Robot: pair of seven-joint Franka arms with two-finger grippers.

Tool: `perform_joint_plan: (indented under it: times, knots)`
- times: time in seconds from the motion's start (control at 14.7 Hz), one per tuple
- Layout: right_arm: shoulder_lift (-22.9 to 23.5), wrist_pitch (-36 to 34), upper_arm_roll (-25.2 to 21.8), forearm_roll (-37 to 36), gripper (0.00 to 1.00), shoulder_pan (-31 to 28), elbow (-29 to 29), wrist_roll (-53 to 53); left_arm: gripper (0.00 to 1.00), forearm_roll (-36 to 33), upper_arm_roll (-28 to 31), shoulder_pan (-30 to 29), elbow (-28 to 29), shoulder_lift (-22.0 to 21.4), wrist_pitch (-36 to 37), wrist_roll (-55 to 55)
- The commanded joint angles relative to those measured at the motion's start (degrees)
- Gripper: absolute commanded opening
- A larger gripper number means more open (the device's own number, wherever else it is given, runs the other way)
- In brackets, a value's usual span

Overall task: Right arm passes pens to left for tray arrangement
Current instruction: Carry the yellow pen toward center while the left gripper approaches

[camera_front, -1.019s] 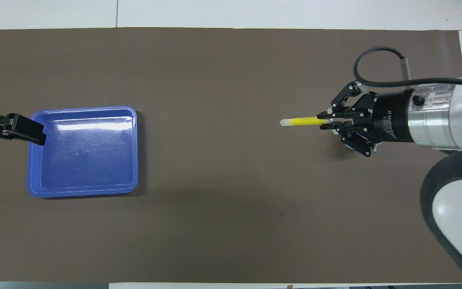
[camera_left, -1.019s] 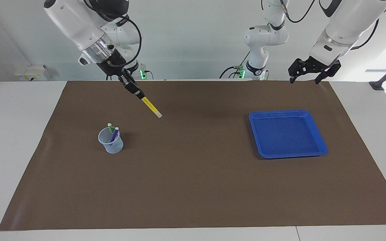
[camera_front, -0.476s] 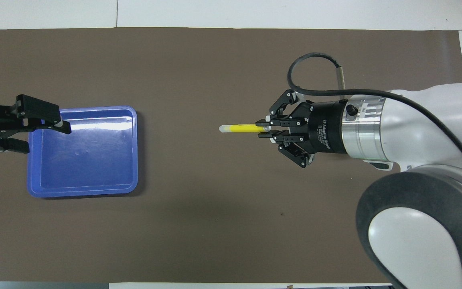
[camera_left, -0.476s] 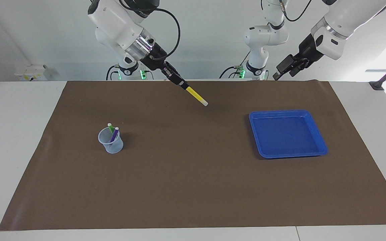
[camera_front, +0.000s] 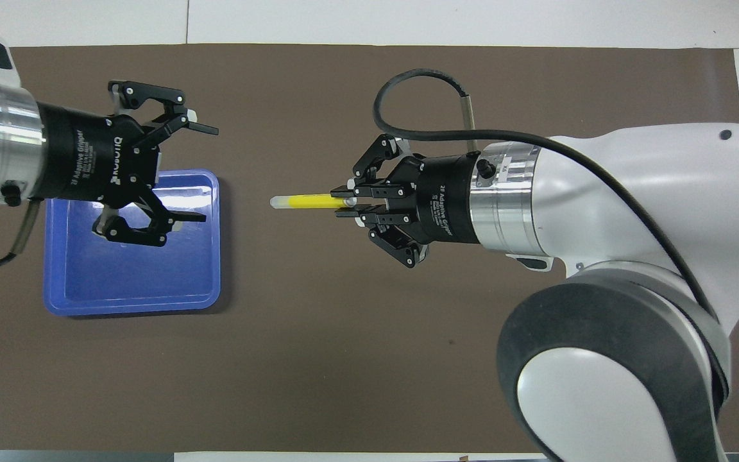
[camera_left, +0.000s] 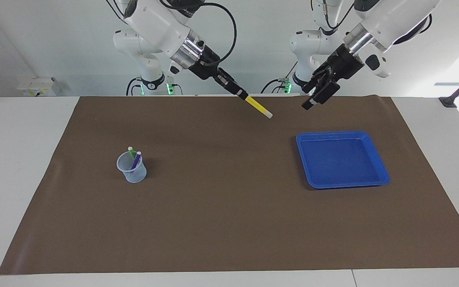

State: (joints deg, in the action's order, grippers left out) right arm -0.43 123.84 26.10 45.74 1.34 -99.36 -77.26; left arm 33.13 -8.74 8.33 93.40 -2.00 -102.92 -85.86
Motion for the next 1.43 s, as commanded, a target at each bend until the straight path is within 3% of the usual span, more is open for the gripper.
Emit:
perform_joint_plan:
  times: [0.0,0.2,0.68,1.09,1.36]
  knots:
    - [1.31,0.70,1.59,0.66,0.00,-0.46,1.62,-0.96,1.00,5.35,0.65,0.90,5.89,-2.31,-3.41,-8.94]
    - [1.31,0.61,1.68,0.40,0.00,-0.37,1.62,-0.96,1.00,8.70,0.48,1.25,9.59,-3.71,-9.99,-12.75]
    - [1.31,0.70,1.68,0.31,0.00,-0.37,1.62,-0.96,1.00,9.15,0.48,5.11,13.47,-5.91,-10.89,-12.58]
    - [1.31,0.52,1.68,0.14,0.00,-0.37,1.53,-0.96,1.00,9.24,0.39,7.93,18.12,-7.76,-18.80,-12.67]
    - [1.22,0.61,1.68,0.14,0.00,-0.37,1.53,-0.96,0.91,10.12,0.48,7.84,18.04,-7.76,-18.89,-12.58]
